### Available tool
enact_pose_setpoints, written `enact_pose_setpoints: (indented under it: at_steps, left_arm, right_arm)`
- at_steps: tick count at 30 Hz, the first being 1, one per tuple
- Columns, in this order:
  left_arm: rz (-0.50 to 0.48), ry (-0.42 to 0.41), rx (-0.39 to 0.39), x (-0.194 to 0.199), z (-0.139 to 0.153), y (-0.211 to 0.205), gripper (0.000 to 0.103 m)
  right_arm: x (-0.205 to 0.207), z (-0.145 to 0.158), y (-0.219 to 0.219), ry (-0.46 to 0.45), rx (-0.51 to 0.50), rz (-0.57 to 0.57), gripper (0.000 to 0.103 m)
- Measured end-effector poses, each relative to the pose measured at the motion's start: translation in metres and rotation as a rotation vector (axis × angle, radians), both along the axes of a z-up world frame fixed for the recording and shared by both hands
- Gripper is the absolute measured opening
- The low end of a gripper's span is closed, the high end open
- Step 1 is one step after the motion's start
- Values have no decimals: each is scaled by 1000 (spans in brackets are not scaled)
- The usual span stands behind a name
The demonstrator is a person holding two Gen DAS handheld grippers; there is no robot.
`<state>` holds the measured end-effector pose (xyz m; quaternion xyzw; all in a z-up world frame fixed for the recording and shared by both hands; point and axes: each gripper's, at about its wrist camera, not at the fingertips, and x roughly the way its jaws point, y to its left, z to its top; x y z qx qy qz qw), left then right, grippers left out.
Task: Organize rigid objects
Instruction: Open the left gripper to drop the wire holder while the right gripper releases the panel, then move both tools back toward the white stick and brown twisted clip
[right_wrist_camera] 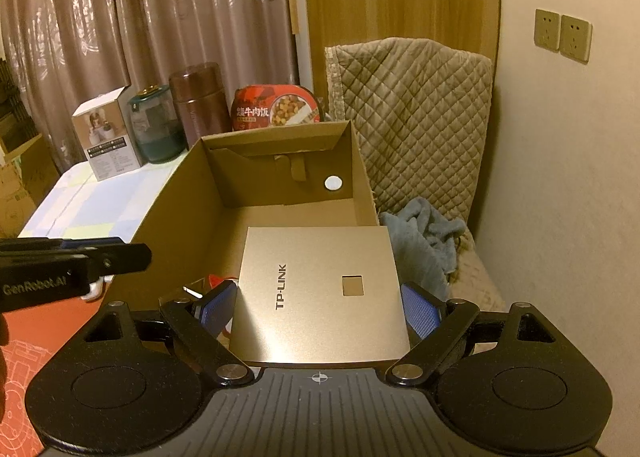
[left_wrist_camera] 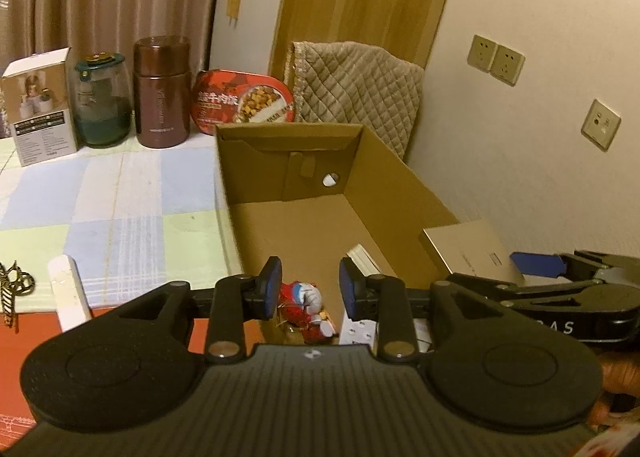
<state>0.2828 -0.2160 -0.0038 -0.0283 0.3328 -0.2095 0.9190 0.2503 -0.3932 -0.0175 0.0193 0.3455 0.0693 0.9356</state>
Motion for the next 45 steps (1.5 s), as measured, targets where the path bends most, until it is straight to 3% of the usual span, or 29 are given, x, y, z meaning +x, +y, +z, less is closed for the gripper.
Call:
enact_pose_setpoints:
  at_steps: [27,35,45]
  left_arm:
    - [83,-15,-13,-8,12,44,29]
    - [91,-16,-15,-10,12,50,29]
    - [130,-11,-14,-22,11,75,29]
  right_arm:
    - [10,-8,34,36,24,71,85]
    - [14,-14,34,56,100,97,85]
    - [0,2,30,21,107,43,85]
